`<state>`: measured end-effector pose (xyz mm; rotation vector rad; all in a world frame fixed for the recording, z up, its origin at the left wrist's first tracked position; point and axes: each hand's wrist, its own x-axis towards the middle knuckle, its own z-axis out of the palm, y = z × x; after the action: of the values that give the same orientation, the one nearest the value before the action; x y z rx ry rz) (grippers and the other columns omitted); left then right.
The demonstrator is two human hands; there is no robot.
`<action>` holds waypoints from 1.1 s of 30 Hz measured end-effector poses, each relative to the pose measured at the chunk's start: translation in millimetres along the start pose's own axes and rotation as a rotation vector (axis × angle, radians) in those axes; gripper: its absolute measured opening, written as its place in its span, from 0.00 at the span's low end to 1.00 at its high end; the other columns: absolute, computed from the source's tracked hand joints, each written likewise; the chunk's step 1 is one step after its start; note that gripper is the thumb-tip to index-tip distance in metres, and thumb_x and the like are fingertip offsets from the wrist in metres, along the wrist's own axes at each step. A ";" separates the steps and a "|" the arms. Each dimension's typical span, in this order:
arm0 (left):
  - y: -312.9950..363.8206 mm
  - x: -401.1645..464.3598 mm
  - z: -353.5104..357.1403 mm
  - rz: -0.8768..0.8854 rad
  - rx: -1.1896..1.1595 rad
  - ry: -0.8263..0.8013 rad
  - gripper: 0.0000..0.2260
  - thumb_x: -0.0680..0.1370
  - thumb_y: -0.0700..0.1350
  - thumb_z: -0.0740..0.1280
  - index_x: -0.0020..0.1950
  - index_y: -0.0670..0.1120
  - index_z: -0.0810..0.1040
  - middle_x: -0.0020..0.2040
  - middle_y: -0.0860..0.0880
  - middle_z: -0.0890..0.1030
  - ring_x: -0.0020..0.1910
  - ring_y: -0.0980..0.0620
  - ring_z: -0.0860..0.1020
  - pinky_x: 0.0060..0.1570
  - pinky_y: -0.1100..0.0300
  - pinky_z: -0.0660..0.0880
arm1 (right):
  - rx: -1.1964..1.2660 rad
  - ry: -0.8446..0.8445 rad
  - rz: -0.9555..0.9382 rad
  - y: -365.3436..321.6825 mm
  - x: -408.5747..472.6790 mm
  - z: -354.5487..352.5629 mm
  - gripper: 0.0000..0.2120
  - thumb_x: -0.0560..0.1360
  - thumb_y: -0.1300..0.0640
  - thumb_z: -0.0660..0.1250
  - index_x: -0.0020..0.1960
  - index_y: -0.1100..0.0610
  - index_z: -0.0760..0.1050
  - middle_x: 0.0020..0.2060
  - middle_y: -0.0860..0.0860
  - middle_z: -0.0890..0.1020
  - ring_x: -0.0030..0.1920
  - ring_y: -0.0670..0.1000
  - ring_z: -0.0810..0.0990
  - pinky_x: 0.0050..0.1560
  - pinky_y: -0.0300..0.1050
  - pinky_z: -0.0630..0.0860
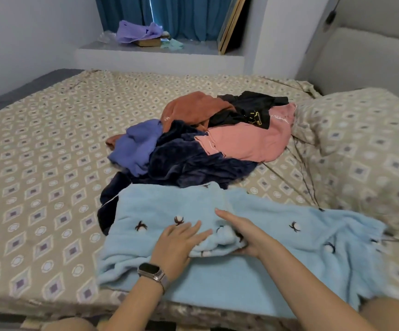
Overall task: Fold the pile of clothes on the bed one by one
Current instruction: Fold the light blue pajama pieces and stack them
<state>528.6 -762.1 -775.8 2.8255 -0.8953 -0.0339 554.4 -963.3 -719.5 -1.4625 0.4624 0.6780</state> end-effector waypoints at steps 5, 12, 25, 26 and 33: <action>8.8 -9.2 1.0 0.092 0.017 -0.073 0.41 0.65 0.43 0.66 0.74 0.65 0.55 0.66 0.60 0.75 0.61 0.57 0.78 0.56 0.60 0.75 | -0.038 0.159 0.007 8.0 16.9 -11.0 0.48 0.46 0.28 0.78 0.57 0.57 0.79 0.46 0.52 0.86 0.48 0.54 0.85 0.57 0.51 0.79; -18.6 -49.1 -8.6 -0.203 0.153 -0.086 0.45 0.53 0.47 0.79 0.68 0.62 0.67 0.61 0.51 0.81 0.58 0.48 0.81 0.60 0.45 0.68 | -0.033 0.255 -0.203 18.7 12.3 -19.2 0.25 0.66 0.62 0.78 0.60 0.58 0.73 0.50 0.53 0.82 0.48 0.52 0.82 0.48 0.48 0.81; -40.2 -68.7 -10.3 -0.795 0.115 0.310 0.20 0.73 0.35 0.68 0.59 0.54 0.82 0.61 0.44 0.80 0.50 0.36 0.74 0.42 0.47 0.72 | -0.320 0.322 -0.652 31.1 9.6 -1.6 0.38 0.74 0.63 0.71 0.76 0.46 0.55 0.71 0.46 0.65 0.70 0.45 0.65 0.68 0.40 0.64; -42.7 -69.1 -13.2 -0.826 0.106 0.405 0.19 0.74 0.36 0.64 0.60 0.53 0.82 0.61 0.43 0.80 0.49 0.36 0.74 0.41 0.47 0.73 | -0.290 0.301 -0.672 32.3 11.9 0.1 0.38 0.74 0.62 0.71 0.75 0.44 0.56 0.71 0.46 0.66 0.70 0.45 0.66 0.69 0.42 0.66; -71.0 -84.3 -21.8 -1.152 -0.220 0.307 0.19 0.80 0.49 0.53 0.71 0.55 0.67 0.63 0.39 0.73 0.58 0.37 0.71 0.49 0.48 0.69 | -0.314 0.192 -0.589 45.9 44.8 23.5 0.40 0.73 0.56 0.73 0.77 0.47 0.54 0.71 0.45 0.65 0.72 0.49 0.65 0.70 0.41 0.63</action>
<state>501.6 -653.2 -769.4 2.6041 0.7819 0.1357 553.9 -934.9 -781.6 -1.8576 0.0516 0.1400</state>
